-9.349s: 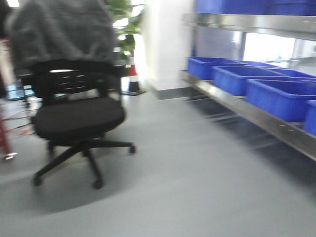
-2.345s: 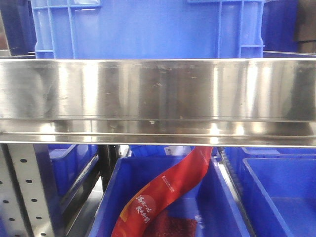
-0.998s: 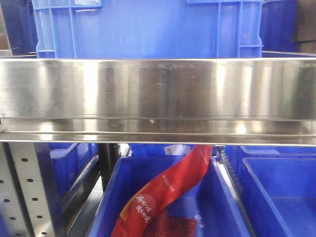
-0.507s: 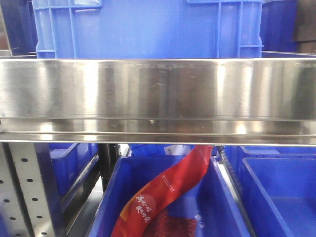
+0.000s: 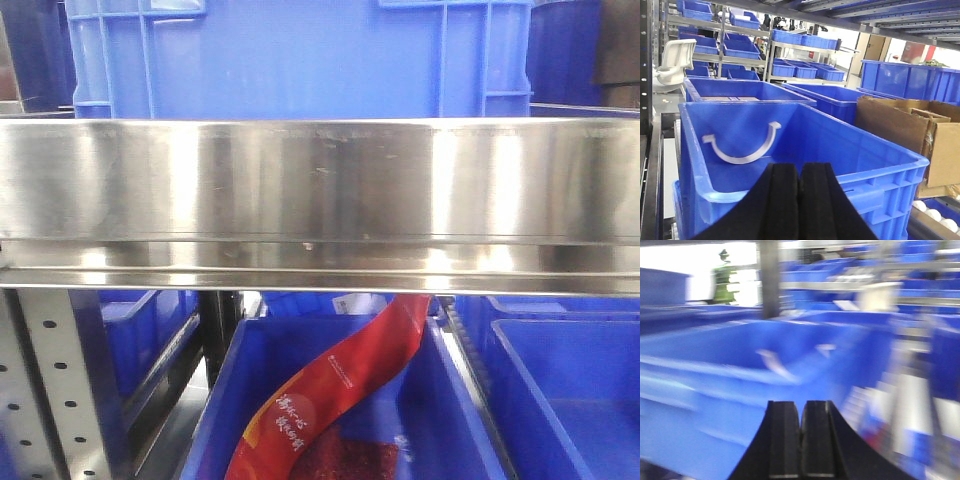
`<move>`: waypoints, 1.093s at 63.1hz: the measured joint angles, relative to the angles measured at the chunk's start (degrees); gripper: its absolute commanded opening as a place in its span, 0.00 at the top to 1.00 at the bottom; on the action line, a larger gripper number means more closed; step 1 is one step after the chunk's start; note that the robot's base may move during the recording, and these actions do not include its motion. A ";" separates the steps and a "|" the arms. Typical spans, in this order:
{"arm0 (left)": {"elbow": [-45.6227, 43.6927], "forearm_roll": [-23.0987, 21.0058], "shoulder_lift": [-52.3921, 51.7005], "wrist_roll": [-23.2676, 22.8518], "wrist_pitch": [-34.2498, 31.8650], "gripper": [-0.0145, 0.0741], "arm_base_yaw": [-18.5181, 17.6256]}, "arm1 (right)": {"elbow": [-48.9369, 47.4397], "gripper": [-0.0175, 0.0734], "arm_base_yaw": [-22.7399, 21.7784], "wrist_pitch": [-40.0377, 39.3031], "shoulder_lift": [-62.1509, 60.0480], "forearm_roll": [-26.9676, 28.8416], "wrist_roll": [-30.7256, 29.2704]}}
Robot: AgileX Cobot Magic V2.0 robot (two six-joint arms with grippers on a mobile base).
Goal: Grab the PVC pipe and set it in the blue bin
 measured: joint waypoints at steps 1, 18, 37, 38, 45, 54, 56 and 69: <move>0.00 0.00 0.00 0.00 0.00 0.96 0.00 | 1.01 0.99 -0.87 0.46 -1.66 0.00 0.00; 0.00 0.00 0.00 0.00 -0.11 0.96 0.00 | 14.46 0.99 -14.57 3.48 -21.38 -0.13 0.00; 0.00 0.00 0.00 0.00 -0.22 0.96 0.00 | 26.88 0.99 -17.91 -0.55 -30.05 -0.34 0.00; 0.00 0.00 0.00 0.00 -0.22 0.96 0.00 | 27.28 0.99 -17.91 -0.92 -30.05 -0.34 0.00; 0.00 0.00 -0.04 0.00 -0.33 0.96 0.00 | 28.61 0.99 -16.99 -2.44 -30.19 -0.61 1.32; 0.00 0.00 -0.04 0.00 -0.46 0.96 0.00 | 28.61 0.99 -14.93 -2.79 -30.19 -1.77 2.11; 0.00 0.00 -0.04 0.00 -0.46 0.96 0.00 | 28.61 0.99 -14.40 -2.44 -30.19 -1.91 2.15; 0.00 0.00 -0.04 0.00 -0.56 0.96 0.00 | 28.61 0.99 -13.28 -0.32 -30.19 -2.75 2.15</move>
